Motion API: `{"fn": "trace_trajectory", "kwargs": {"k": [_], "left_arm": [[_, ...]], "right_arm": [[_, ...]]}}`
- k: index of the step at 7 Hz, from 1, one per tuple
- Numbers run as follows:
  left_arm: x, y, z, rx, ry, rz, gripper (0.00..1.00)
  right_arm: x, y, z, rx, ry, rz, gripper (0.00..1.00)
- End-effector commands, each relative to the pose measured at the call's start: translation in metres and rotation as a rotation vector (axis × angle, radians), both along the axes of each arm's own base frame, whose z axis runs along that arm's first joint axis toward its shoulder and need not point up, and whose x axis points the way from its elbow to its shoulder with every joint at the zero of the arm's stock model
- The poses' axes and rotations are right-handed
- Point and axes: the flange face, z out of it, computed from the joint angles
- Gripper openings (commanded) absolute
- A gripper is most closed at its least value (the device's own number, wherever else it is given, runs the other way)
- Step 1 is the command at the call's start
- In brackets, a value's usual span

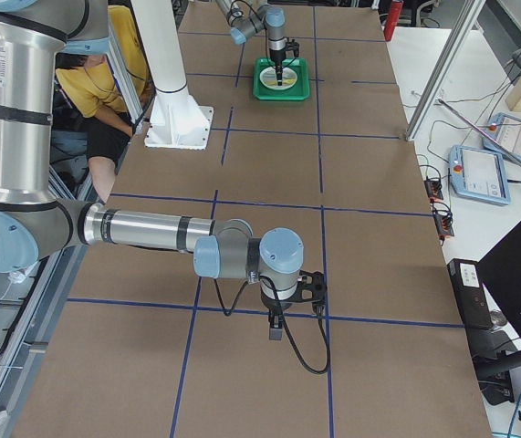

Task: Place spoon
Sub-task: 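Lower the left gripper and close it on the yellow spoon's handle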

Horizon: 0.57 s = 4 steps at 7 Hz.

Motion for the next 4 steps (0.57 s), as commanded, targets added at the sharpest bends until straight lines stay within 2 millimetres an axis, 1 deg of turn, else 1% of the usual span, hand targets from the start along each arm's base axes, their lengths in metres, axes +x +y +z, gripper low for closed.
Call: {"fn": "trace_trajectory", "kwargs": {"k": [1,2,3,4], "left_arm": [[-0.001,0.000,0.003,-0.002,-0.004,0.003,0.00],[-0.010,-0.001,-0.004,0.012,0.008,-0.003,0.00],[-0.020,0.002,-0.020,0.035,0.033,-0.005,0.00],[-0.029,0.005,-0.043,0.034,0.031,-0.007,0.00]], "right_arm": [[0.000,0.000,0.000,0.000,0.000,0.000,1.00],[0.000,0.000,0.000,0.000,0.000,0.000,1.00],[0.000,0.000,0.000,0.000,0.000,0.000,1.00],[0.000,0.000,0.000,0.000,0.000,0.000,1.00]]}}
